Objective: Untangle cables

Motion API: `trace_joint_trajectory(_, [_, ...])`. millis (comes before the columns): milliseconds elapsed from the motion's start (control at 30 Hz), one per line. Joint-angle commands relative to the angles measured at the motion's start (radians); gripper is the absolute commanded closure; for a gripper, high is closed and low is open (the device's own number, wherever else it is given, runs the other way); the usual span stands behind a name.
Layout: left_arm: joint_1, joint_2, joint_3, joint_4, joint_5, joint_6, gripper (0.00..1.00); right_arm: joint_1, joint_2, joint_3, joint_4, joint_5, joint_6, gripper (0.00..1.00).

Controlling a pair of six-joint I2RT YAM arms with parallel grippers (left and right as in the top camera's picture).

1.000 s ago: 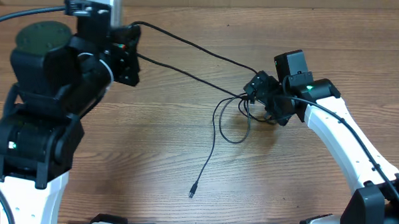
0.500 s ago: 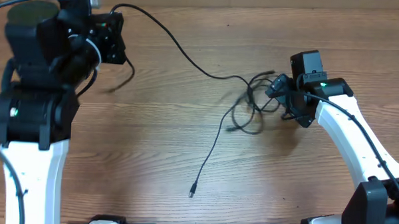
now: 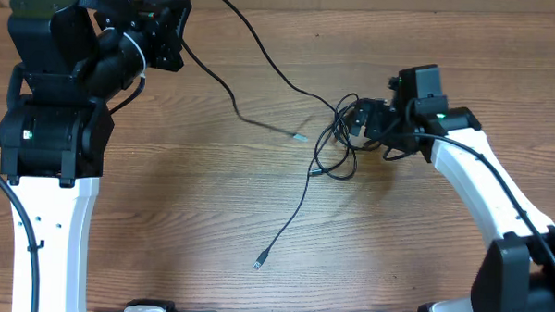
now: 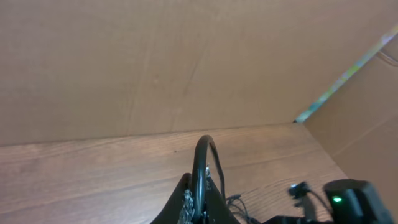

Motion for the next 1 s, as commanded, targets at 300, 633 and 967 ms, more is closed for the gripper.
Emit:
trace_joint_trajectory(300, [0.029,-0.022,0.058,0.021,-0.01,-0.006,0.96,0.034,0.243,0.0,0.212,-0.032,-0.076,0.53])
trace_joint_trajectory(633, [0.222,-0.005,0.057,-0.018,-0.05,-0.021,0.96,0.032,0.29,0.0,0.098,0.135,-0.081,0.96])
trace_joint_trajectory(967, [0.377,0.074,0.057,-0.062,-0.17,-0.039,0.96,-0.05,0.29,-0.001,-0.046,0.294,-0.043,0.96])
